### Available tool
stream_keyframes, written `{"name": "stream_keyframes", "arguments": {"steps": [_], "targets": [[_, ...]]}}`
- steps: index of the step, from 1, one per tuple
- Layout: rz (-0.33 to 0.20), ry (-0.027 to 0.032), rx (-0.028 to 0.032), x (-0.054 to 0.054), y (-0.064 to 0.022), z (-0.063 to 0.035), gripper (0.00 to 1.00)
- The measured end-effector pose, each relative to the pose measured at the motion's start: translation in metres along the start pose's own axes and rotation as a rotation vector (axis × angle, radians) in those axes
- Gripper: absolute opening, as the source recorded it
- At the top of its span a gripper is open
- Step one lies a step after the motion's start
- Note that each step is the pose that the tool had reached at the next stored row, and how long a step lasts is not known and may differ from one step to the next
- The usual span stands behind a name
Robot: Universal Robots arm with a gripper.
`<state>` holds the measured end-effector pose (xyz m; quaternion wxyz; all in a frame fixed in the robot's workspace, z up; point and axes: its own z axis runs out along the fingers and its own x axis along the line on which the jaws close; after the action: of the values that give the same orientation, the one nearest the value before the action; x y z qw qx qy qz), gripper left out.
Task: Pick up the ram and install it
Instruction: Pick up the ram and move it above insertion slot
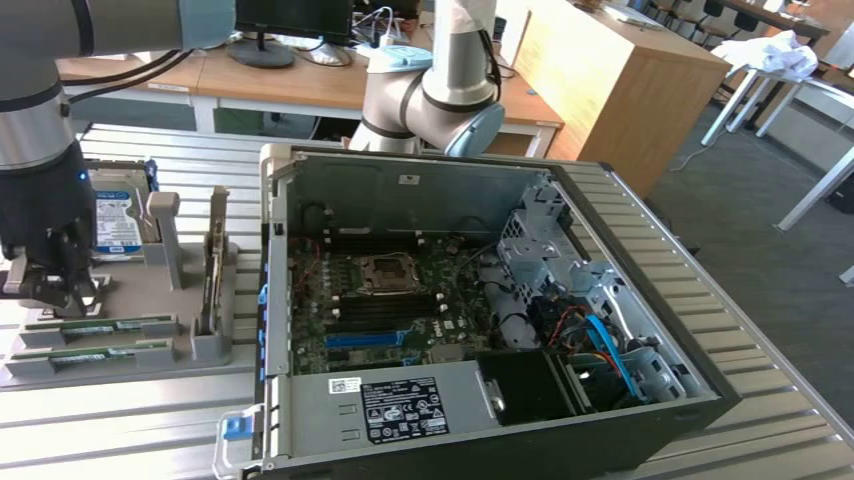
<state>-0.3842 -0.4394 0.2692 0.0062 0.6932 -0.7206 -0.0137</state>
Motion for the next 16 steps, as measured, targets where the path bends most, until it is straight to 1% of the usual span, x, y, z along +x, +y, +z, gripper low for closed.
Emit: {"name": "stream_keyframes", "arguments": {"steps": [3,16], "targets": [[0.000,0.0001,-0.0001,0.000,-0.0001,0.0024,0.31],[0.000,0.0000,0.0000,0.000,-0.0006,0.0190,0.31]]}}
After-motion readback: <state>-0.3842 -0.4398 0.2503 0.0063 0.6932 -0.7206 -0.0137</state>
